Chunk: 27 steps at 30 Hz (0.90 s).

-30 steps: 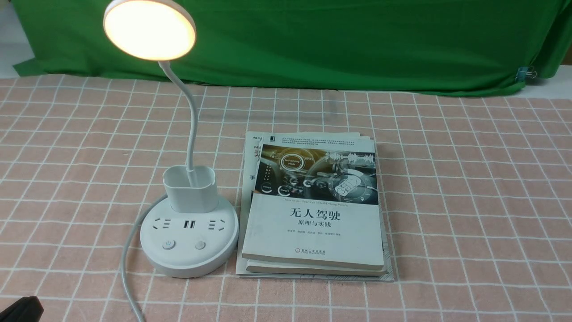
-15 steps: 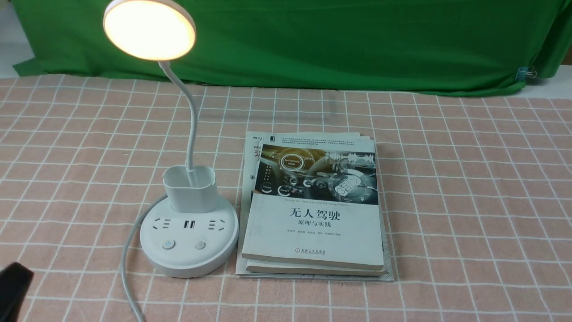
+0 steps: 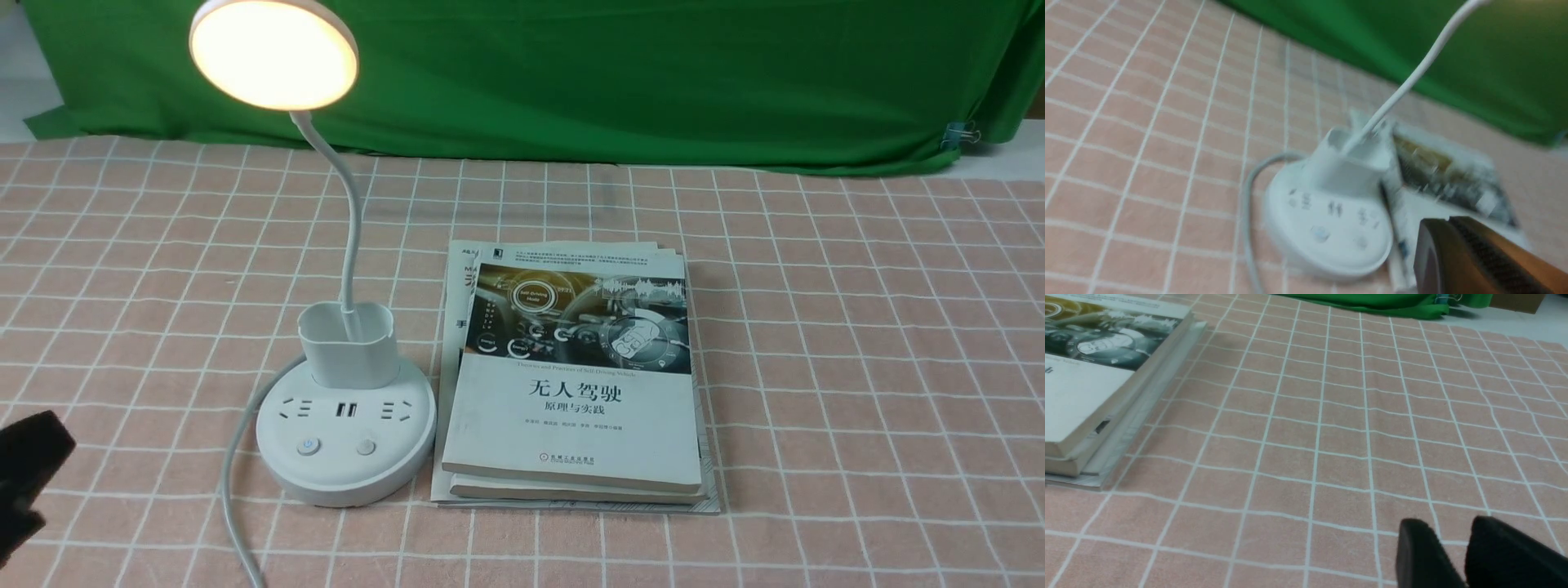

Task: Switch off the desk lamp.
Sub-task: Use the left arm to press the button switch on the lamp holder

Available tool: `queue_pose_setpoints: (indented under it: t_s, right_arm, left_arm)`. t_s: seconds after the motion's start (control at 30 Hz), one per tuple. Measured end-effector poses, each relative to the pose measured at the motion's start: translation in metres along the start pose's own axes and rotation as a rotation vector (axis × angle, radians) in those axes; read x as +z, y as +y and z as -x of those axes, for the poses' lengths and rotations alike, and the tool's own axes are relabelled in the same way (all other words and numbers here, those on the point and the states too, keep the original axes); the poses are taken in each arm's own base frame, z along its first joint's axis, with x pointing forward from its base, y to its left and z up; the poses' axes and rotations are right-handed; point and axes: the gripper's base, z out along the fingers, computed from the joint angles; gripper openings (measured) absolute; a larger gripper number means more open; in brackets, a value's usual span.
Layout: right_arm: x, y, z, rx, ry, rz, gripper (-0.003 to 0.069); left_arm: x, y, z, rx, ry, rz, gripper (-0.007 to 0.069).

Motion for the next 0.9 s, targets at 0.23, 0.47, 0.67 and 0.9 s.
queue_pose_setpoints:
  t_s: [0.23,0.47,0.67,0.9]
  right_arm:
    - [0.0,0.0,0.0,0.0,0.0,0.0,0.024]
    - [0.0,0.0,0.0,0.0,0.0,0.0,0.024]
    - [0.0,0.0,0.0,0.0,0.0,0.0,0.024]
    - [0.0,0.0,0.0,0.0,0.0,0.0,0.024]
  left_arm:
    - [0.076,-0.004,0.032,0.16,0.566,0.088,-0.0003]
    - [0.158,-0.043,0.013,0.353,0.874,-0.004,-0.0003]
    - [0.208,-0.066,0.002,0.405,0.96,-0.016,-0.0003]
    - [0.252,-0.066,-0.006,0.426,0.996,0.011,-0.0003]
